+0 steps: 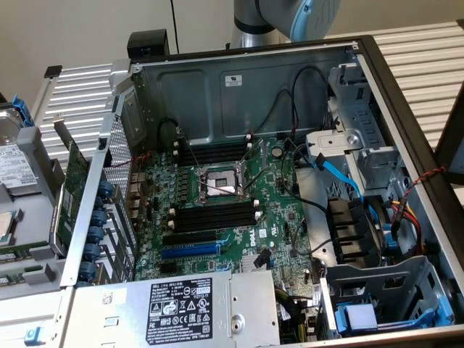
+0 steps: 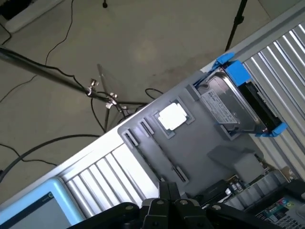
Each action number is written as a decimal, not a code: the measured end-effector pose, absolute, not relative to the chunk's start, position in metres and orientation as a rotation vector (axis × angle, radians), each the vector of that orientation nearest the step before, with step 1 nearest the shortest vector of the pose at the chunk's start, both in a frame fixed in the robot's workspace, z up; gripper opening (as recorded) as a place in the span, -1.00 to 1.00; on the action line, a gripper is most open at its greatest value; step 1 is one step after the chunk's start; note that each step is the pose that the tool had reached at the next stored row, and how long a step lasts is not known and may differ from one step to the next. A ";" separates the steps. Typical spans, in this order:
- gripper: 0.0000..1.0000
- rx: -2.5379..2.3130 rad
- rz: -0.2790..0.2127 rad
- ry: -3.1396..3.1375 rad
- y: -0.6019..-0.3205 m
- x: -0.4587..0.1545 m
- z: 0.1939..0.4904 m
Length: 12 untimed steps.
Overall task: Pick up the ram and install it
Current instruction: 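Pick up the ram and move it above insertion slot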
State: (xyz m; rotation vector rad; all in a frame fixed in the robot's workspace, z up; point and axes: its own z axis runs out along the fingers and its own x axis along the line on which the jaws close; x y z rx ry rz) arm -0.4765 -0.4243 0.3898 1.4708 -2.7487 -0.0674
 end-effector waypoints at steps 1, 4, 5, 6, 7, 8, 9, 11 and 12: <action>-0.79 1.496 -0.067 -2.735 -0.424 -0.476 0.390; -0.79 1.569 -0.066 -2.692 -0.424 -0.476 0.390; -0.79 1.593 -0.066 -2.677 -0.424 -0.476 0.390; -0.79 1.618 -0.065 -2.662 -0.424 -0.476 0.390; -0.79 1.642 -0.065 -2.647 -0.424 -0.476 0.390; -0.79 1.666 -0.064 -2.632 -0.424 -0.476 0.390; -0.79 1.689 -0.063 -2.616 -0.424 -0.476 0.390; -0.79 1.736 -0.061 -2.584 -0.424 -0.476 0.390; -0.79 1.758 -0.060 -2.568 -0.424 -0.476 0.390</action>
